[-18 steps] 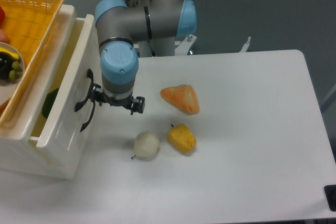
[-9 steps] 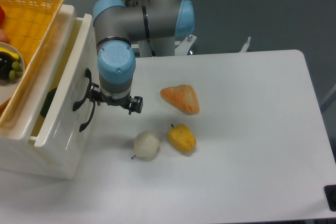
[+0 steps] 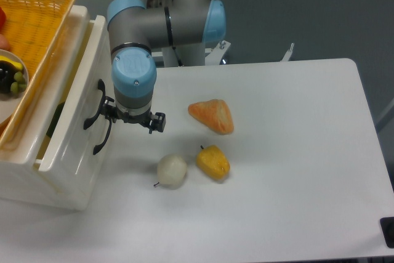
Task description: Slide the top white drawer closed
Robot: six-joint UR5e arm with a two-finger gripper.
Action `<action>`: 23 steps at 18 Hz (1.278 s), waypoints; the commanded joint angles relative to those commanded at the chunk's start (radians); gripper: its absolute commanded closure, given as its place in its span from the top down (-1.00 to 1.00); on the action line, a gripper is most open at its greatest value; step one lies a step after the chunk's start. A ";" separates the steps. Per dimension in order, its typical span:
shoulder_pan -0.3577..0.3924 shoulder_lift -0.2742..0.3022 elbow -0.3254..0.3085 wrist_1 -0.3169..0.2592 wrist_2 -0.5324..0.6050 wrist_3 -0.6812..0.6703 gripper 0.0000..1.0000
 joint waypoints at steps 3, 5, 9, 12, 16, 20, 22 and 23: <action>-0.002 0.003 0.000 -0.002 -0.002 0.000 1.00; -0.002 0.003 0.002 -0.002 -0.002 0.000 1.00; -0.002 0.002 0.002 -0.002 0.000 -0.002 1.00; 0.002 0.002 0.002 -0.002 0.002 0.000 1.00; 0.058 0.002 0.002 0.003 0.005 0.026 1.00; 0.126 0.003 0.003 0.000 0.005 0.109 1.00; 0.161 0.003 0.003 0.000 0.006 0.120 1.00; 0.176 0.011 0.003 -0.002 0.008 0.142 1.00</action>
